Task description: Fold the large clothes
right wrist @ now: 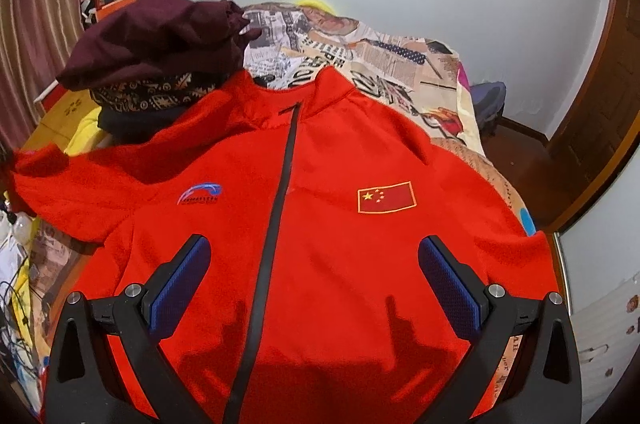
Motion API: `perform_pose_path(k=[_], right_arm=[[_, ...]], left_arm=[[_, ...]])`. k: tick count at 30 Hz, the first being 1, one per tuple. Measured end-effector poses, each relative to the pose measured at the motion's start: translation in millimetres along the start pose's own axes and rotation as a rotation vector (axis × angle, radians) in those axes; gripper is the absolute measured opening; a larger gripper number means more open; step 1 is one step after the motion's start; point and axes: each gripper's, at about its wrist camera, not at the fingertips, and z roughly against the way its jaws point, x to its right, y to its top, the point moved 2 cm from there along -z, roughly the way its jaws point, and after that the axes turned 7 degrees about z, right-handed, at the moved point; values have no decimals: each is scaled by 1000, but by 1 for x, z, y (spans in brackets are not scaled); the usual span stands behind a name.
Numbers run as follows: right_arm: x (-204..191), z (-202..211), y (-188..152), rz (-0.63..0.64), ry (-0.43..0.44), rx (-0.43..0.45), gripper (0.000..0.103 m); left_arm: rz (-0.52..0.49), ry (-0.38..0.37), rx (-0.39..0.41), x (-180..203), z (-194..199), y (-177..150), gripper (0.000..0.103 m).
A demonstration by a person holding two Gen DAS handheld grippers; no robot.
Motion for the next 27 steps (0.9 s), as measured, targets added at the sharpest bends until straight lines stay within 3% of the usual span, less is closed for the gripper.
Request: perform_pose_path(k=[6,14,20,27], right_arm=[[10,7,-1,-3,-6,28,103],[33,12,-8,-50,4,51,103],[55,14,-17,-97,17,61,103],[74,16,-25,-118,13,70,103]], left_arm=[[-93,-169,118,70,58,23,2],[-189,-362,170,158,114,18,2],[-289,-463,150,223,136,-1,2],[-431,-590,45,301,147,-49,2]])
